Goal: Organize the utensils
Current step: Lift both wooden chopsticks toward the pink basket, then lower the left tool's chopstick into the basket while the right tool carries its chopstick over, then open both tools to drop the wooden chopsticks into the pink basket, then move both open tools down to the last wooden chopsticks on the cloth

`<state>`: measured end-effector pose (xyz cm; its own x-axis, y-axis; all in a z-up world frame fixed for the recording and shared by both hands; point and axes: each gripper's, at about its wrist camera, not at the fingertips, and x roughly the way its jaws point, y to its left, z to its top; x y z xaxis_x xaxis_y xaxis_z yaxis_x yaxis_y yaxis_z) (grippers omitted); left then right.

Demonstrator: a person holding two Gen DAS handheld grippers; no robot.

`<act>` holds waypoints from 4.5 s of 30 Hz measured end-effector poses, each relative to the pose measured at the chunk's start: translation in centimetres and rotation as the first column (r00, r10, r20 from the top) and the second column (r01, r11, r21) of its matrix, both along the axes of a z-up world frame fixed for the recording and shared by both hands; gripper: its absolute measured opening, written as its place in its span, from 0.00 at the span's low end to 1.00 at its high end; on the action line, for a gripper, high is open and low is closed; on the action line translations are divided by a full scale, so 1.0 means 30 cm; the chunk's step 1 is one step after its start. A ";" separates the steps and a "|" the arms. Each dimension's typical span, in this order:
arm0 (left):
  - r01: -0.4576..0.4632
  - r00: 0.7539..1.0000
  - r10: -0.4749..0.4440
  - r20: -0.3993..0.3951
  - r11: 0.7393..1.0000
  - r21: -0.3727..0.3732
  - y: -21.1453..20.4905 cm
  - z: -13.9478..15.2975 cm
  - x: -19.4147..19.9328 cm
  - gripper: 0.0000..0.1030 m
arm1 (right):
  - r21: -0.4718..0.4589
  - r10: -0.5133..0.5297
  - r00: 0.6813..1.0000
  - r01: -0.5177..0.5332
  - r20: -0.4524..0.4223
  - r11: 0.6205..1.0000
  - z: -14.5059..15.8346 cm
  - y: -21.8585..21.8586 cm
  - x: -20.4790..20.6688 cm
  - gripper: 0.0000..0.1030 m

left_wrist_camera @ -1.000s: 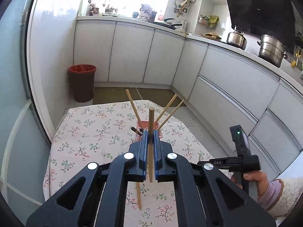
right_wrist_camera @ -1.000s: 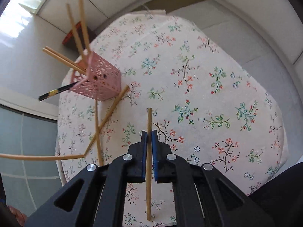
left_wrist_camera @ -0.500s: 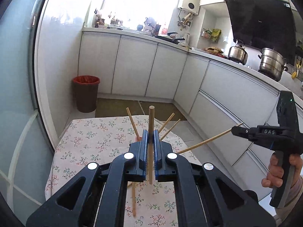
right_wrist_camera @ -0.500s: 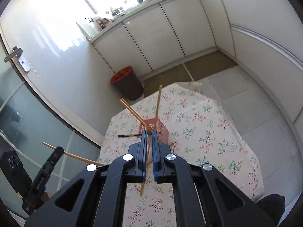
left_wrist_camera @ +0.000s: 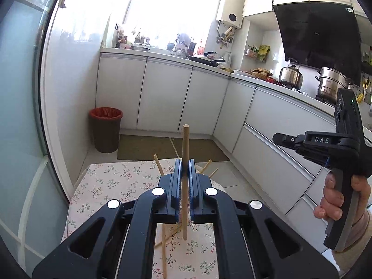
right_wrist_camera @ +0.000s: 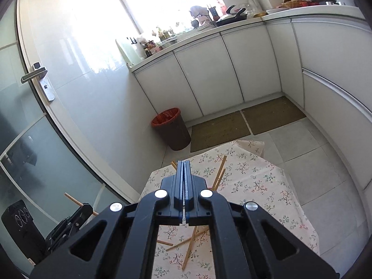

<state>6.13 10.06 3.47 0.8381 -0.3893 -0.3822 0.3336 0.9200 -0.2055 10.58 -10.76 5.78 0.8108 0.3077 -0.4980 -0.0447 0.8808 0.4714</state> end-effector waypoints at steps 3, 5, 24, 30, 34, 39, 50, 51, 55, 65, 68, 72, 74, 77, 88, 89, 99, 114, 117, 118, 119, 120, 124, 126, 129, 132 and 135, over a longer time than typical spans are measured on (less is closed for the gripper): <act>0.009 1.000 -0.009 0.016 1.000 -0.006 -0.004 0.013 0.001 0.04 | 0.007 -0.017 0.999 0.017 -0.035 1.000 -0.045 -0.022 -0.011 0.01; 0.012 1.000 -0.012 0.022 1.000 -0.013 0.000 0.013 -0.002 0.04 | -0.016 -0.044 0.995 0.043 -0.095 0.999 -0.114 -0.042 -0.015 0.01; 0.027 0.999 -0.028 -0.021 0.999 -0.036 0.008 -0.055 0.036 0.04 | 0.051 -0.204 0.676 0.337 -0.708 0.940 -0.978 -0.253 0.568 0.53; 0.029 1.000 -0.029 -0.011 0.998 -0.047 0.027 -0.059 0.043 0.04 | -0.001 -0.234 0.638 0.342 -0.734 0.940 -1.079 -0.274 0.727 0.53; 0.032 0.999 -0.032 -0.004 0.998 -0.051 0.023 -0.055 0.044 0.04 | -0.066 -0.250 0.640 0.296 -0.727 0.953 -1.116 -0.242 0.811 0.53; 0.035 0.999 -0.036 -0.009 0.999 -0.041 0.013 -0.057 0.047 0.04 | -0.140 -0.248 0.655 0.214 -0.714 0.967 -1.111 -0.232 0.783 0.06; 0.024 0.999 -0.025 -0.036 0.999 -0.034 -0.030 -0.036 0.061 0.04 | -0.001 -0.094 0.872 0.106 -0.481 0.994 -0.710 -0.255 0.268 0.05; 0.022 0.999 -0.023 -0.033 0.999 -0.034 -0.034 -0.030 0.062 0.04 | -0.001 -0.080 0.895 0.088 -0.440 0.996 -0.642 -0.246 0.230 0.05; 0.020 1.000 -0.020 -0.019 0.999 -0.033 -0.057 0.007 0.079 0.04 | -0.010 -0.042 0.963 0.040 -0.265 0.999 -0.384 -0.212 0.145 0.05; -0.010 0.999 0.010 0.039 1.000 -0.009 -0.102 0.118 0.157 0.04 | -0.016 0.026 0.999 -0.025 0.041 1.000 0.087 -0.148 0.091 0.06; -0.019 0.999 0.019 0.043 1.000 0.015 -0.126 0.119 0.197 0.04 | -0.035 0.031 0.998 -0.029 0.060 0.999 0.126 -0.111 0.137 0.06; -0.042 0.998 0.040 0.040 0.999 0.031 -0.156 0.091 0.260 0.04 | -0.086 0.012 0.997 -0.005 0.076 0.996 0.115 -0.059 0.214 0.06; -0.058 0.998 0.057 0.034 0.997 0.041 -0.171 0.061 0.298 0.04 | -0.096 0.007 0.997 0.000 0.075 0.995 0.082 -0.044 0.258 0.06; -0.078 0.997 0.078 0.017 0.995 0.056 -0.185 0.012 0.352 0.04 | -0.110 0.011 0.998 -0.003 0.069 0.994 0.031 -0.022 0.301 0.06; -0.103 0.993 0.107 -0.059 0.993 0.054 -0.195 -0.205 0.471 0.24 | -0.202 0.046 0.996 -0.030 0.076 0.979 -0.176 0.073 0.371 0.06; -0.115 0.992 0.117 -0.053 0.993 0.037 -0.180 -0.195 0.467 0.35 | -0.202 0.051 0.996 -0.036 0.070 0.979 -0.187 0.079 0.375 0.06; -0.254 0.965 0.257 0.043 0.965 -0.064 -0.023 -0.034 0.368 0.53 | -0.235 0.068 0.998 -0.063 0.011 0.970 -0.250 0.133 0.392 0.12; -0.287 0.956 0.285 -0.074 0.958 -0.016 0.037 -0.049 0.247 0.78 | -0.279 0.001 0.996 0.023 0.086 0.960 -0.175 0.142 0.198 0.69; -0.289 0.955 0.287 -0.074 0.957 -0.025 0.044 -0.046 0.204 0.84 | -0.295 -0.019 0.997 0.042 0.081 0.954 -0.174 0.149 0.163 0.75; -0.288 0.956 0.285 -0.071 0.957 -0.024 0.044 -0.041 0.194 0.85 | -0.301 -0.026 0.997 0.048 0.077 0.953 -0.174 0.151 0.154 0.78; -0.285 0.957 0.283 -0.070 0.958 -0.020 0.044 -0.038 0.183 0.87 | -0.306 -0.036 0.997 0.057 0.072 0.951 -0.176 0.152 0.143 0.79; -0.281 0.958 0.279 -0.070 0.960 -0.013 0.040 -0.037 0.169 0.90 | -0.307 -0.042 0.997 0.062 0.069 0.950 -0.178 0.153 0.134 0.83; -0.286 0.956 0.286 -0.058 0.958 0.014 0.030 -0.043 0.120 0.91 | -0.303 -0.072 0.996 0.087 0.060 0.949 -0.187 0.143 0.094 0.91; -0.295 0.953 0.297 -0.058 0.955 0.034 0.025 -0.048 0.103 0.92 | -0.297 -0.092 0.994 0.104 0.054 0.949 -0.195 0.130 0.076 0.93; -0.318 0.946 0.321 -0.043 0.945 0.077 0.009 -0.059 0.074 0.93 | -0.294 -0.101 0.994 0.105 0.027 0.950 -0.218 0.115 0.056 0.93; -0.314 0.947 0.320 -0.038 0.943 0.115 -0.012 -0.069 0.056 0.93 | -0.295 -0.116 0.993 0.115 0.015 0.948 -0.233 0.105 0.036 0.93; -0.315 0.947 0.320 -0.014 0.937 0.151 -0.042 -0.068 0.032 0.93 | -0.293 -0.128 0.992 0.124 0.006 0.948 -0.246 0.090 0.014 0.93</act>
<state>7.09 8.80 1.43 0.8929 -0.0430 -0.4482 0.0138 0.9976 -0.0684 11.00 -8.06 -1.59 0.8263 0.0425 -0.5616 0.0802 0.9781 0.1921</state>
